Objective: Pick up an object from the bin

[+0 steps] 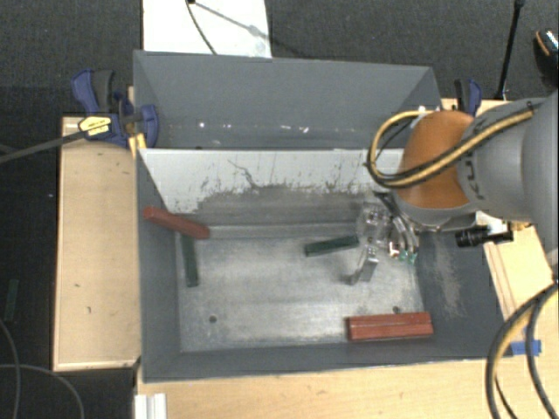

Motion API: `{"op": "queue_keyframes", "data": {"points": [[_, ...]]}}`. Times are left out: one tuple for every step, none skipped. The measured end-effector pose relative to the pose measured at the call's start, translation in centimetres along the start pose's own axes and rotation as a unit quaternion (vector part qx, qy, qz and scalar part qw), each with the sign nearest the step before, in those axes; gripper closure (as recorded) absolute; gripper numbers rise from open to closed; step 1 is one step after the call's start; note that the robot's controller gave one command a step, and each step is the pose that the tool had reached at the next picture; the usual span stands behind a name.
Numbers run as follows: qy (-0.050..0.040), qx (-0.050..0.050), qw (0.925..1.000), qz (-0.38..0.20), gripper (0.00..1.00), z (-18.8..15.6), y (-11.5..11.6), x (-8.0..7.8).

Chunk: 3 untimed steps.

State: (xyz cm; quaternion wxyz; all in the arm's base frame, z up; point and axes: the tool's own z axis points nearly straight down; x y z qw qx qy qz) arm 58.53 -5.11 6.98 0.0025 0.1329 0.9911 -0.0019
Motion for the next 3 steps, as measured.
{"op": "queue_keyframes", "data": {"points": [[0.0021,-0.003,0.9963,-0.086,0.00,-0.1,7.7,2.7],[0.0015,-0.002,0.9963,-0.086,1.00,-0.2,7.3,2.6],[-0.0030,-0.003,0.9955,-0.095,1.00,-16.4,7.4,2.9]]}}
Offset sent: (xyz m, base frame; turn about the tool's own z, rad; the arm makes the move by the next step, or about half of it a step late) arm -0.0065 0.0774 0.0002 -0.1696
